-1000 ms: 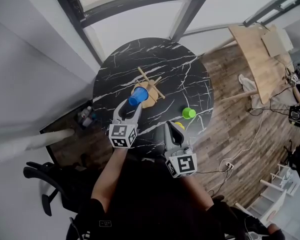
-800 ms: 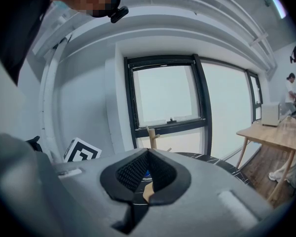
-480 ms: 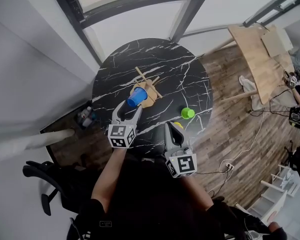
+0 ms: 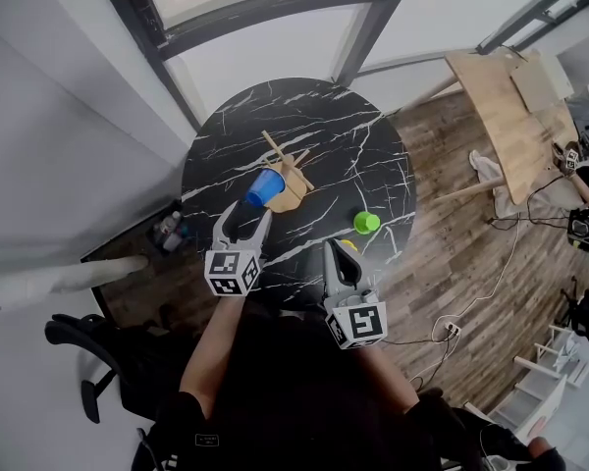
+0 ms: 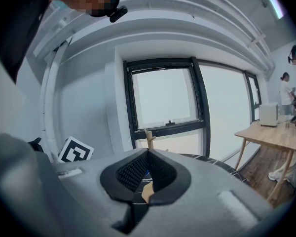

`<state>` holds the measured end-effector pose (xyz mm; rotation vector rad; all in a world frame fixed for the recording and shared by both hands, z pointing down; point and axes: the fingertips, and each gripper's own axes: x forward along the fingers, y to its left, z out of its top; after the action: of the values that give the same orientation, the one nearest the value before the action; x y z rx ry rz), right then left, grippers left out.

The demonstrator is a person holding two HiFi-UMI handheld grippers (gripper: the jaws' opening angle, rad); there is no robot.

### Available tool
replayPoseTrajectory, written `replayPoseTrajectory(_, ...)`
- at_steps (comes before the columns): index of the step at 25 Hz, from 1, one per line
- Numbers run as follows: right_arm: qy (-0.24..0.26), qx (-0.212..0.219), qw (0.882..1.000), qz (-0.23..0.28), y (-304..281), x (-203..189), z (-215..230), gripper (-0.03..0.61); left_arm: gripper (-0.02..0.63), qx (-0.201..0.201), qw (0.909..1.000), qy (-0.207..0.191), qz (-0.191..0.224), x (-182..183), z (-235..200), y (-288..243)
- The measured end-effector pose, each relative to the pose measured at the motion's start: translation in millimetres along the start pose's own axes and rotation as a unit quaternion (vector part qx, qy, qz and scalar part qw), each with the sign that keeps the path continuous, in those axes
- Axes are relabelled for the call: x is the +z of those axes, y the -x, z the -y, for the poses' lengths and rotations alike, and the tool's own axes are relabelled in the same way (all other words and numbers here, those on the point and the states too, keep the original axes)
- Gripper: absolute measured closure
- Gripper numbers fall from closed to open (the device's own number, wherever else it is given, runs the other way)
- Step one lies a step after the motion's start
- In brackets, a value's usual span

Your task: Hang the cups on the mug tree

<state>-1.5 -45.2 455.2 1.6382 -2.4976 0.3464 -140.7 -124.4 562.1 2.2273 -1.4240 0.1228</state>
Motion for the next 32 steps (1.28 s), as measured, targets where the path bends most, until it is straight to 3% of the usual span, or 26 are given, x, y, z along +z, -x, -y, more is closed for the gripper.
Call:
replayPoseTrajectory(4,-0.003,0.002,1.0,0.004,6.5,0.4,3.1,0.578,0.341,0.012,0.9997,-0.003,0.019,10.9,2.8,17.7)
replayPoseTrajectory(7,-0.003,0.005,1.0,0.009,11.7,3.4,5.5,0.578,0.404,0.025,0.9986,-0.012,0.045,22.5,10.1,34.1)
replayPoseTrajectory(10,-0.003,0.009,1.0,0.014,17.4,5.7,9.6,0.578,0.427,0.031,0.9974,-0.021,0.061,29.9,21.7,47.4)
replayPoseTrajectory(18,-0.01,0.026,0.999,0.024,38.0,12.6,24.0,0.578,0.544,0.061,0.9944,-0.029,0.082,35.1,50.9,74.6)
replayPoseTrajectory(21,-0.007,0.031,0.999,0.027,47.3,15.2,31.8,0.578,0.616,0.063,0.9936,-0.032,0.088,37.1,66.1,82.1)
replayPoseTrajectory(32,-0.007,0.03,0.999,0.023,88.0,2.7,79.5,0.578,0.62,0.046,0.9924,-0.053,0.101,31.4,140.1,96.0)
